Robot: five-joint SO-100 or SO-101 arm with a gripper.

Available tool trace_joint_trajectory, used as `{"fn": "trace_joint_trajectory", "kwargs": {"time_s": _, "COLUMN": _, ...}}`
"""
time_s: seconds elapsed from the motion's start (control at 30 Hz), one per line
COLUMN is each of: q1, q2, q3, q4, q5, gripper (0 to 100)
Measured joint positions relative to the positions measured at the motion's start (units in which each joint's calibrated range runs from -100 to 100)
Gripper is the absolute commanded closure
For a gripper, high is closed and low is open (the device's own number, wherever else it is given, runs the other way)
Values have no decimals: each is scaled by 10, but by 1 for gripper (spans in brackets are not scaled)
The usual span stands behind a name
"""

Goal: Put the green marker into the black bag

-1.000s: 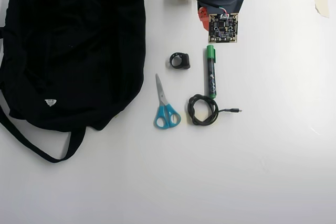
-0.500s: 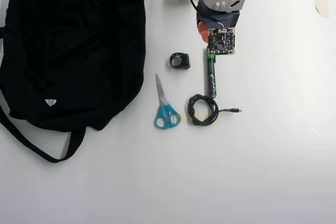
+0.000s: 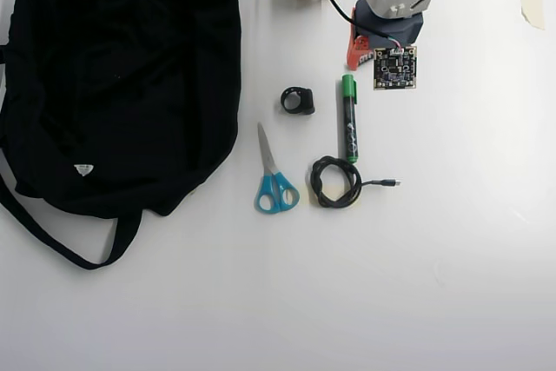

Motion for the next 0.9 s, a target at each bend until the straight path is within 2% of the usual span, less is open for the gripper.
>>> {"fn": "trace_joint_trajectory", "kwargs": {"time_s": 0.13, "q1": -20, "q2": 0, "q3": 51, "q4": -70, "q5": -26, "gripper": 83}}
{"fn": "trace_joint_trajectory", "kwargs": {"time_s": 0.33, "q1": -19, "q2": 0, "q3": 105, "q4": -161, "q5": -32, "gripper": 81}}
{"fn": "trace_joint_trajectory", "kwargs": {"time_s": 0.5, "q1": -1, "q2": 0, "q3": 127, "q4": -172, "q5": -31, "gripper": 77}}
{"fn": "trace_joint_trajectory", "kwargs": {"time_s": 0.9, "q1": 23, "q2": 28, "q3": 137, "q4": -172, "q5": 21, "gripper": 76}}
